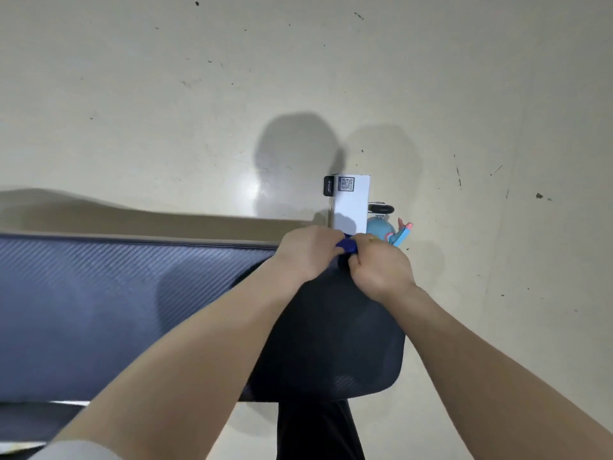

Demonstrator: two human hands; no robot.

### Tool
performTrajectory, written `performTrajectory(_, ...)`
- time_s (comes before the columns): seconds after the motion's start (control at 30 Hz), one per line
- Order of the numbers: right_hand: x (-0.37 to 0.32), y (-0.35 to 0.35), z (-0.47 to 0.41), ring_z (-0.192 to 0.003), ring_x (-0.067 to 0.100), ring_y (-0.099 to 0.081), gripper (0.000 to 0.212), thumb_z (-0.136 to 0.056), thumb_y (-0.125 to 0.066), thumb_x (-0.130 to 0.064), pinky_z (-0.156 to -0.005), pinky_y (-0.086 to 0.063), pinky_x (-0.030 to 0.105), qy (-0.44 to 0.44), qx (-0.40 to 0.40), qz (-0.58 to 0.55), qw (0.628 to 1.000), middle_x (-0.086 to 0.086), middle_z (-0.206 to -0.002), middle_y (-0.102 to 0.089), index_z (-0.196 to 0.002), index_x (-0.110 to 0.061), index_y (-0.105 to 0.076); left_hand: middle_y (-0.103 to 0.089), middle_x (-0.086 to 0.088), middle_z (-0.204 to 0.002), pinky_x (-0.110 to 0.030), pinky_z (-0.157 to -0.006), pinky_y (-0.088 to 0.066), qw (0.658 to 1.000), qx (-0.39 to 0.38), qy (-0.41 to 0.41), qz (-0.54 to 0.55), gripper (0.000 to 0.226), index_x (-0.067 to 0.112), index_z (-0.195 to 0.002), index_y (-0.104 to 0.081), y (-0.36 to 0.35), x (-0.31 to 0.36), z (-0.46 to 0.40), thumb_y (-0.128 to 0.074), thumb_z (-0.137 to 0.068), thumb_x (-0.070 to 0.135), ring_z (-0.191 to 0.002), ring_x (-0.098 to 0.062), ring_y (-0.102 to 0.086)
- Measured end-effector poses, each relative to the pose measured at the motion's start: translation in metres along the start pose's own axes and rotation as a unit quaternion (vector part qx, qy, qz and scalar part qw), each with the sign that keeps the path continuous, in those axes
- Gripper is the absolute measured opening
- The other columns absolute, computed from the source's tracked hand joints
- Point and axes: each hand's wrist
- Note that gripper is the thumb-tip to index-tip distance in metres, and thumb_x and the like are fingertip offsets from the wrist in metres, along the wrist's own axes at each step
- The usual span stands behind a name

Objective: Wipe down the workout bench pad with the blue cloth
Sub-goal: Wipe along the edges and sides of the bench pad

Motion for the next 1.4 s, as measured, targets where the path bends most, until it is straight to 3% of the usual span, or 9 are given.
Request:
performTrajectory(0.3, -0.196, -0.045, -0.036, -0.095, 0.027, -0.058, 0.03, -0.091, -0.037, -0.026, -0.07, -0.034, 0.031, 0.145, -0.009, 0.027, 0.989, 0.008, -0.108, -0.063, -0.111, -0.008, -0.05, -0.066, -0.013, -0.105, -0.032, -0.072, -0.039, 0.996, -0.006, 0.092, -0.014, 0.029, 0.009, -0.099, -0.055, 0.047, -0.18, 0.096, -0.035, -0.099, 0.031, -0.095, -0.031, -0.058)
performTrajectory(0.4, -0.24, -0.062, -0.037, -0.09, 0.03, -0.061, 0.034, -0.088, -0.034, -0.026, -0.073, -0.04, 0.032, 0.173, 0.064, 0.032, 0.982, 0.01, -0.099, -0.067, -0.103, -0.007, -0.057, -0.064, -0.015, -0.107, -0.033, -0.074, -0.038, 0.994, -0.011, 0.111, -0.009, 0.025, 0.006, -0.103, -0.053, 0.062, -0.209, 0.121, -0.034, -0.1, 0.022, -0.097, -0.032, -0.058)
performTrajectory(0.63, -0.214, -0.047, -0.035, -0.094, 0.033, -0.059, 0.025, -0.088, -0.04, -0.021, -0.067, -0.033, 0.029, 0.008, 0.006, 0.044, 0.999, 0.012, -0.103, -0.066, -0.102, -0.014, -0.06, -0.061, -0.013, -0.111, -0.034, -0.076, -0.04, 0.998, -0.04, 0.004, -0.045, 0.023, 0.006, -0.114, -0.049, 0.054, -0.19, 0.097, -0.037, -0.097, 0.015, -0.101, -0.031, -0.059)
performTrajectory(0.77, -0.236, -0.048, -0.035, -0.086, 0.033, -0.058, 0.021, -0.086, -0.042, -0.02, -0.063, -0.031, 0.028, -0.012, 0.005, 0.072, 0.997, 0.013, -0.094, -0.067, -0.09, -0.011, -0.061, -0.061, -0.017, -0.107, -0.032, -0.077, -0.04, 0.997, -0.055, -0.052, 0.009, 0.021, 0.0, -0.109, -0.051, 0.054, -0.213, 0.099, -0.038, -0.098, 0.012, -0.097, -0.032, -0.059)
performTrajectory(0.93, -0.345, -0.08, -0.051, -0.08, 0.032, -0.056, 0.024, -0.083, -0.032, -0.022, -0.064, -0.027, 0.028, 0.035, 0.003, 0.007, 0.999, 0.01, -0.083, -0.064, -0.076, -0.014, -0.054, -0.058, -0.003, -0.084, -0.026, -0.064, -0.035, 0.998, -0.061, -0.008, 0.019, 0.015, 0.011, -0.092, -0.049, 0.082, -0.312, 0.151, -0.052, -0.089, 0.025, -0.077, -0.025, -0.053)
performTrajectory(1.0, -0.407, -0.103, -0.058, -0.09, 0.031, -0.059, 0.036, -0.077, -0.026, -0.025, -0.068, -0.029, 0.03, 0.059, 0.015, -0.011, 0.998, 0.009, -0.093, -0.068, -0.084, -0.014, -0.06, -0.062, 0.0, -0.092, -0.028, -0.067, -0.043, 0.998, -0.045, 0.027, -0.045, 0.016, 0.016, -0.095, -0.051, 0.095, -0.365, 0.181, -0.052, -0.086, 0.029, -0.087, -0.026, -0.06)
performTrajectory(1.13, -0.494, -0.123, -0.063, -0.093, 0.029, -0.058, 0.019, -0.087, -0.036, -0.017, -0.073, -0.028, 0.028, 0.067, 0.002, -0.058, 0.996, 0.008, -0.098, -0.067, -0.082, -0.017, -0.054, -0.066, -0.001, -0.102, -0.034, -0.077, -0.05, 0.994, -0.015, 0.076, -0.081, 0.022, 0.019, -0.095, -0.056, 0.114, -0.44, 0.226, -0.041, -0.093, 0.035, -0.095, -0.023, -0.063)
performTrajectory(1.23, -0.483, -0.118, -0.058, -0.095, 0.032, -0.057, 0.034, -0.081, -0.032, -0.02, -0.075, -0.038, 0.032, 0.092, 0.001, -0.052, 0.994, 0.012, -0.102, -0.066, -0.097, -0.01, -0.06, -0.064, -0.003, -0.11, -0.032, -0.076, -0.045, 0.99, -0.016, 0.05, -0.131, 0.019, 0.014, -0.106, -0.053, 0.114, -0.434, 0.225, -0.045, -0.092, 0.024, -0.102, -0.025, -0.061)
performTrajectory(1.4, -0.428, -0.097, -0.048, -0.094, 0.031, -0.056, 0.028, -0.085, -0.04, -0.009, -0.072, -0.042, 0.032, 0.038, -0.014, -0.047, 0.998, 0.011, -0.102, -0.065, -0.103, -0.011, -0.062, -0.062, -0.007, -0.108, -0.035, -0.068, -0.039, 0.997, -0.004, 0.006, -0.079, 0.02, 0.01, -0.109, -0.051, 0.097, -0.387, 0.199, -0.04, -0.096, 0.022, -0.096, -0.027, -0.059)
Point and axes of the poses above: each hand's wrist, its own z-axis away from the middle knuckle, its own y-axis out of the back of the hand, x = y × z
